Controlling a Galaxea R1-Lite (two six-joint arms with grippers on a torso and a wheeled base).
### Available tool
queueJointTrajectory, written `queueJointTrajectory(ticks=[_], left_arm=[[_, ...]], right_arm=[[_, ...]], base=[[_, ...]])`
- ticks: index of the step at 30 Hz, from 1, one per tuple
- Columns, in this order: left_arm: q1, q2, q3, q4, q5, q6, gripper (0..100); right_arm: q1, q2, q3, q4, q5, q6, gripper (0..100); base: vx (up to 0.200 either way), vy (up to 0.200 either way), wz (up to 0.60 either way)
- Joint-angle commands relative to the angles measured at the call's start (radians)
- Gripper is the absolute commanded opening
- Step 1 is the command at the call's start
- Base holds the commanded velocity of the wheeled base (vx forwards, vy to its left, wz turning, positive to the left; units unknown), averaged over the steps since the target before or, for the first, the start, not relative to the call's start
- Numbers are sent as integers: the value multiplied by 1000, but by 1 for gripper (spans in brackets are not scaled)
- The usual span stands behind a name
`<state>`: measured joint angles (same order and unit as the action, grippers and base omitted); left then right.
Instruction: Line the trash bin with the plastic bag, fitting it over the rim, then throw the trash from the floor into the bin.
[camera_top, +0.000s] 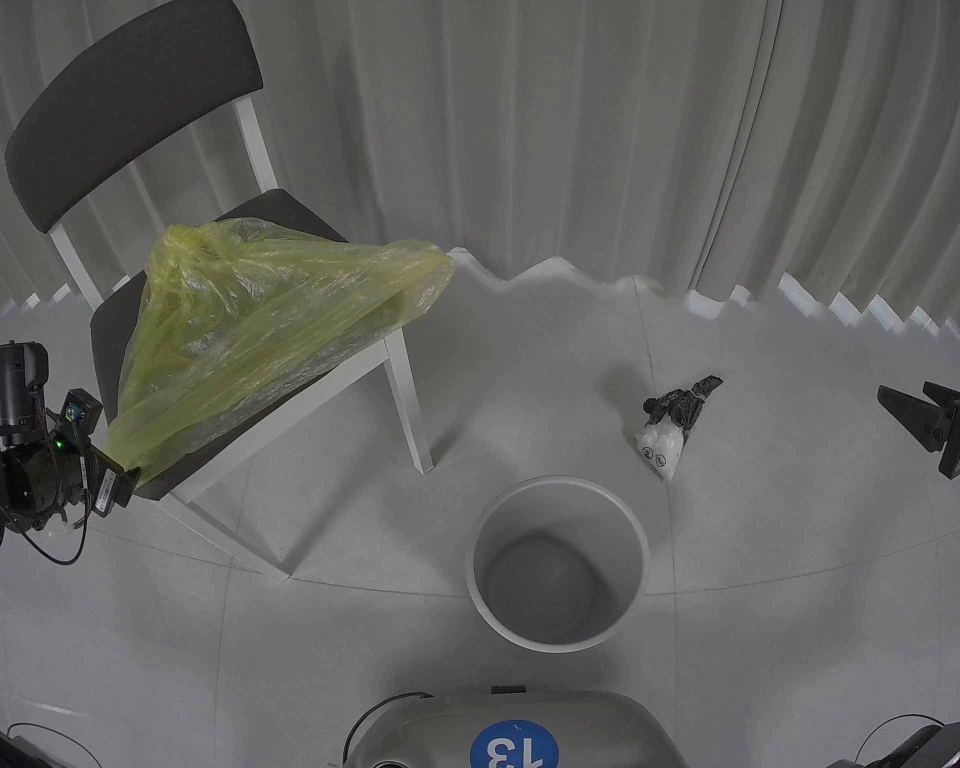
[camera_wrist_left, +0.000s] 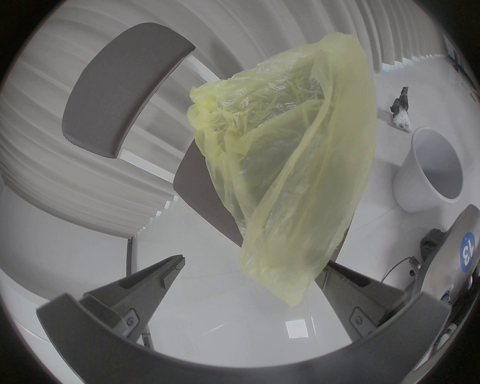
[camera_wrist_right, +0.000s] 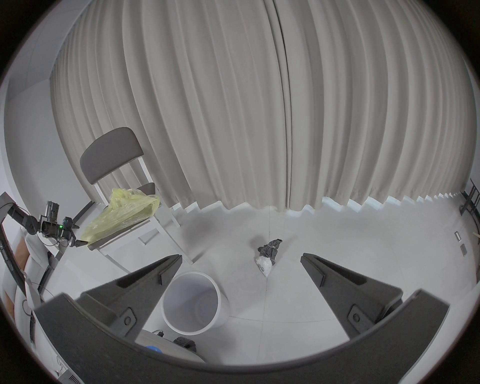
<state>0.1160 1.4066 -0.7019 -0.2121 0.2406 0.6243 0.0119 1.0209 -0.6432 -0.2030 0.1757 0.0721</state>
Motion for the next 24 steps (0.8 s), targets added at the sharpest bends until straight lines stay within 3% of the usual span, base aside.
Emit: queueJointTrajectory(ticks=[1,9,24], left_arm=[[1,0,-5,-18,-4,-6,100],[1,9,35,-148,-17,-23,100],[1,40,61,-184,-35,-61,100]], right_arm=[[0,-7,8,-4,1,2,100],[2,-10,17,-6,2,2,100],[10,-13,102,-102,5,2,100]], base=[[0,0,0],[0,0,0],[0,0,0]])
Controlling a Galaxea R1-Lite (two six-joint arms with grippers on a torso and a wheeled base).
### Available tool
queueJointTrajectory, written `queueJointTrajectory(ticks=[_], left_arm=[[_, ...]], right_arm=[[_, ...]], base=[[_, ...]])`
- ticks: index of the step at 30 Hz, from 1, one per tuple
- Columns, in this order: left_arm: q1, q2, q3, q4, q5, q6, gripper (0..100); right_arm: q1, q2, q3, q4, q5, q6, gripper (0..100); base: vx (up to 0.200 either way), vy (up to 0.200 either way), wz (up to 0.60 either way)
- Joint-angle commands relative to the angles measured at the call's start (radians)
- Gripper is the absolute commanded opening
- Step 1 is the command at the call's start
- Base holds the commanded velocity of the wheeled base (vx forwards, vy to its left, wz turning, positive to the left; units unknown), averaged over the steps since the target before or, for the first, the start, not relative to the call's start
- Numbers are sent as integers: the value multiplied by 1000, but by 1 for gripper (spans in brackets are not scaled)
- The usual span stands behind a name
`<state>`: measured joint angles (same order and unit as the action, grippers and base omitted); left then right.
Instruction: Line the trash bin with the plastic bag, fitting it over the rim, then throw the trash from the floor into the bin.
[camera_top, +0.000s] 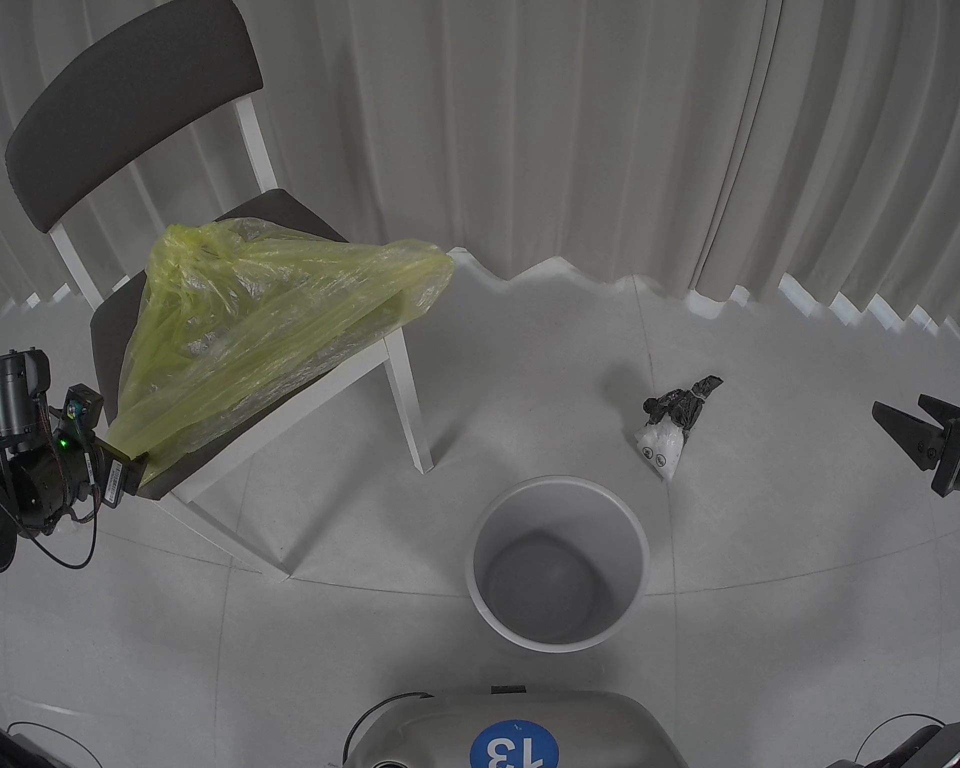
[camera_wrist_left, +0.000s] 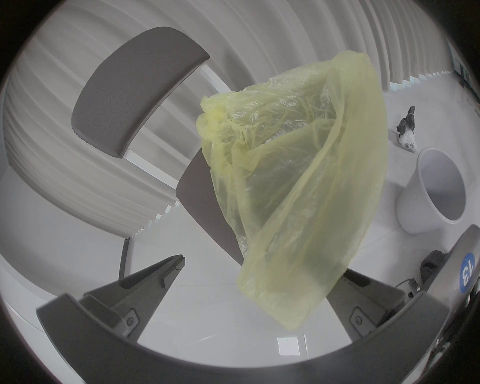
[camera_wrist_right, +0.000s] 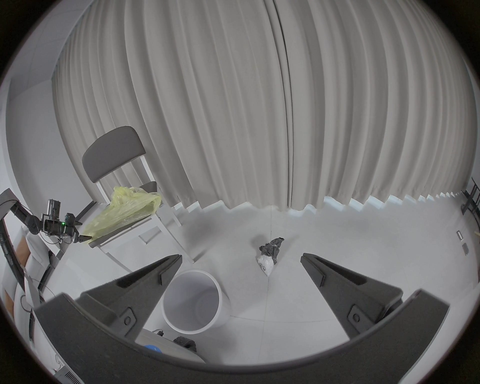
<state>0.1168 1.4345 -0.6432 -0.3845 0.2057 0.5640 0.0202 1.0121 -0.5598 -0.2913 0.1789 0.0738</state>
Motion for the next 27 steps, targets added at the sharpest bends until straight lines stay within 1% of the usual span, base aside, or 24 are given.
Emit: queueJointTrajectory(ticks=[1,9,16,20,21,27], left_arm=[[1,18,2,-24,1,-1,100],[-2,15,16,-100,0,-15,100],[-2,21,31,-103,-3,-24,100],[0,21,45,-105,-31,-27,100],[1,21,45,-105,-32,-29,0],[1,18,43,-108,-29,-38,0]], right_arm=[[1,-4,21,-20,5,0,100],[1,-18,31,-29,8,0,100],[1,-29,40,-29,10,0,100],[3,-32,43,-29,10,0,100],[3,-32,43,-29,10,0,100],[1,-29,43,-29,10,1,100]], base=[[0,0,0],[0,0,0],[0,0,0],[0,0,0],[0,0,0],[0,0,0]])
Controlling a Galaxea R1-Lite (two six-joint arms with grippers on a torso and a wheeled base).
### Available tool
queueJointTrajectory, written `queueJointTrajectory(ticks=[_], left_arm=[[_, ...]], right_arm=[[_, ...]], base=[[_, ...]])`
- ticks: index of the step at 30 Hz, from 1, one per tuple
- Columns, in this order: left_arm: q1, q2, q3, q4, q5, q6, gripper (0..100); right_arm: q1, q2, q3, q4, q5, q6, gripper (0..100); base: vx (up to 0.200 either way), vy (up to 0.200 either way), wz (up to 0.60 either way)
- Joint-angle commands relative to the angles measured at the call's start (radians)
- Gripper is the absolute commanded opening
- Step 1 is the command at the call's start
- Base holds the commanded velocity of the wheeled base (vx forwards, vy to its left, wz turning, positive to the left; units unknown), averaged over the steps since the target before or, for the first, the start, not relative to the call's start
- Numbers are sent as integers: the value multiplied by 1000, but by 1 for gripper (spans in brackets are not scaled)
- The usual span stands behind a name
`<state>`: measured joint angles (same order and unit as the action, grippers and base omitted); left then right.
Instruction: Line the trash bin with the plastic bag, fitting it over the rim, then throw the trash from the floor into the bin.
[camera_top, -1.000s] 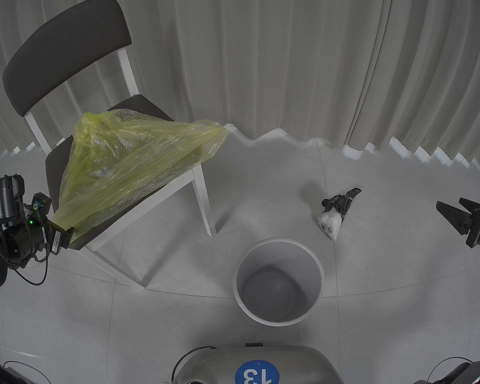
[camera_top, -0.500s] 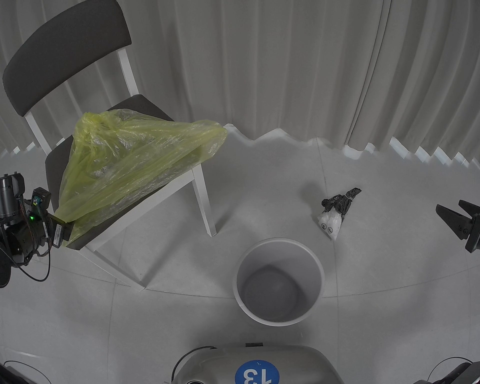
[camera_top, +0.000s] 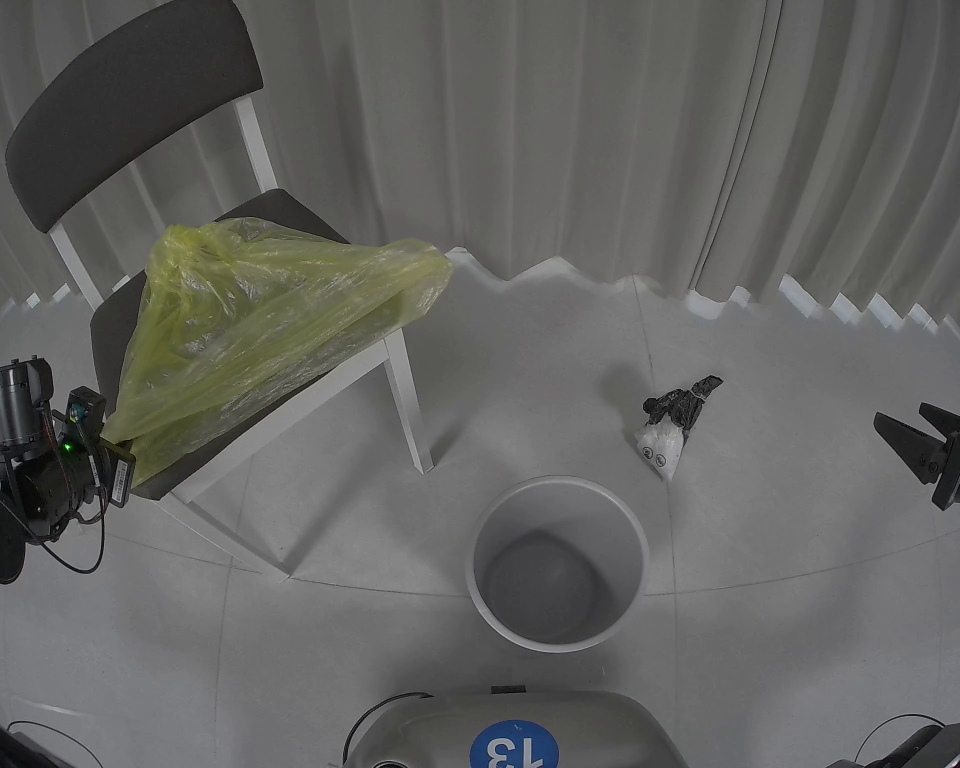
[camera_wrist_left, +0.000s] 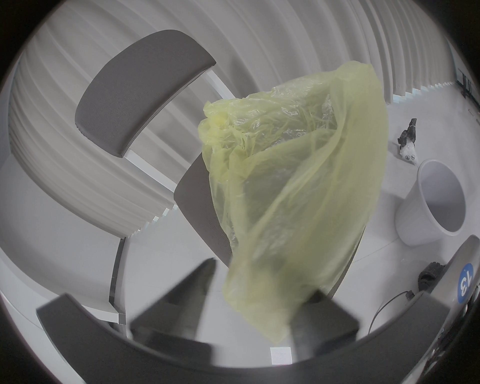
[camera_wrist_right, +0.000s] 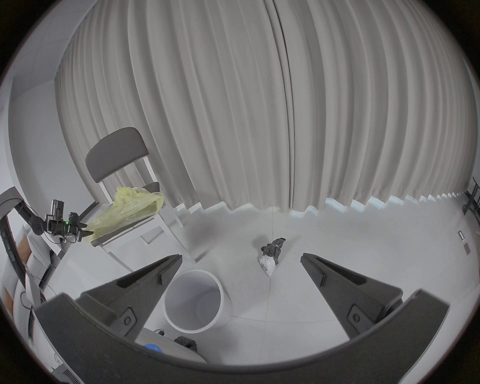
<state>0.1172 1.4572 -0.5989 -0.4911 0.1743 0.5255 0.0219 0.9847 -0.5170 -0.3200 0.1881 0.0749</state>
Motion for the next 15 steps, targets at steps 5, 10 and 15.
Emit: queueJointTrajectory(ticks=[5,10,15], left_arm=[[1,-11,1,-3,4,1,0],[2,-26,1,-3,1,-1,0],[1,-81,1,-3,-7,-44,0]], right_arm=[[0,-4,5,-1,1,0,100],[0,-12,5,-4,1,2,100],[0,-37,-8,-7,-2,2,100]], base=[[0,0,0],[0,0,0],[0,0,0]])
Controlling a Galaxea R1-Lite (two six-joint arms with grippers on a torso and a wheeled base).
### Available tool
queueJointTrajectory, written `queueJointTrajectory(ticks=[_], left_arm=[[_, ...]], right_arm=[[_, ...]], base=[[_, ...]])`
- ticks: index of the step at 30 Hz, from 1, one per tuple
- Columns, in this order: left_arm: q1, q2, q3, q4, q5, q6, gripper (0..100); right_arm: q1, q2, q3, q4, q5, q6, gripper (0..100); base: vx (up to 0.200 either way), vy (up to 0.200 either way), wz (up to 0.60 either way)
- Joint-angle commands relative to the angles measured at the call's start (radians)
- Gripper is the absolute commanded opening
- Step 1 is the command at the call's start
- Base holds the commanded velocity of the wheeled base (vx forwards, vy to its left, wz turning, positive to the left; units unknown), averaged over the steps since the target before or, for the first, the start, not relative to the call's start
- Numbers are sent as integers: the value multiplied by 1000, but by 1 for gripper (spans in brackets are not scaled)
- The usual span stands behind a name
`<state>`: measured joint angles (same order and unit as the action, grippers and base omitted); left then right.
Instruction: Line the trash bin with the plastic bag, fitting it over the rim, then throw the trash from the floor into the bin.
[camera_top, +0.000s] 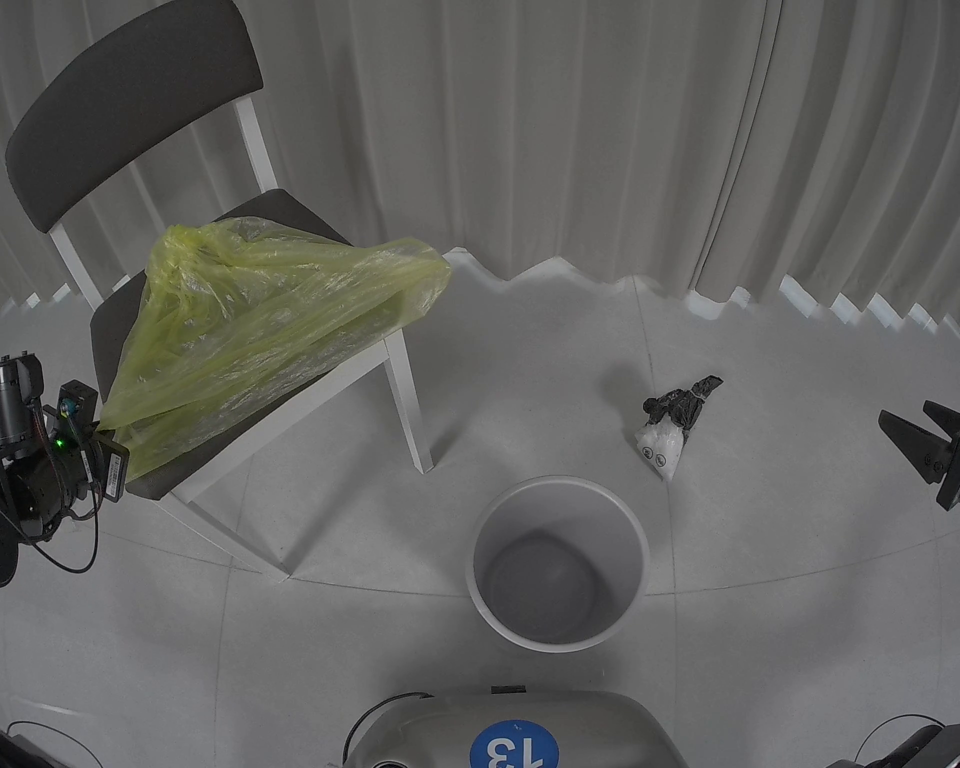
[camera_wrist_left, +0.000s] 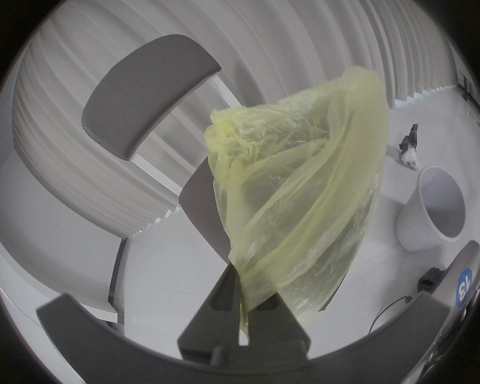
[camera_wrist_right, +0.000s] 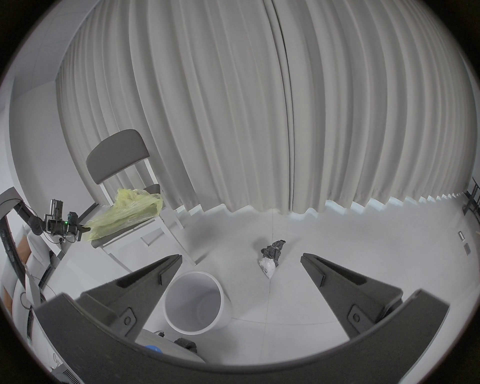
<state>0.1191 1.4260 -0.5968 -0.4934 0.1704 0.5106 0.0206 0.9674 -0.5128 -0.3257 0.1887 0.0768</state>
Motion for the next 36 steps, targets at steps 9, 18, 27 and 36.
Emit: queueJointTrajectory(ticks=[9,18,27,36], left_arm=[[19,-174,-112,32,-108,-113,0],[-76,-237,-350,208,-155,-244,0],[-292,-256,-690,550,-152,-276,0],[-372,-194,-911,624,-149,-304,0]], right_arm=[[68,-38,-90,8,-14,8,100],[167,42,-130,1,-57,86,100],[298,105,-110,-93,-107,221,100],[371,128,-82,-145,-109,276,100]], base=[[0,0,0],[0,0,0],[0,0,0],[0,0,0]])
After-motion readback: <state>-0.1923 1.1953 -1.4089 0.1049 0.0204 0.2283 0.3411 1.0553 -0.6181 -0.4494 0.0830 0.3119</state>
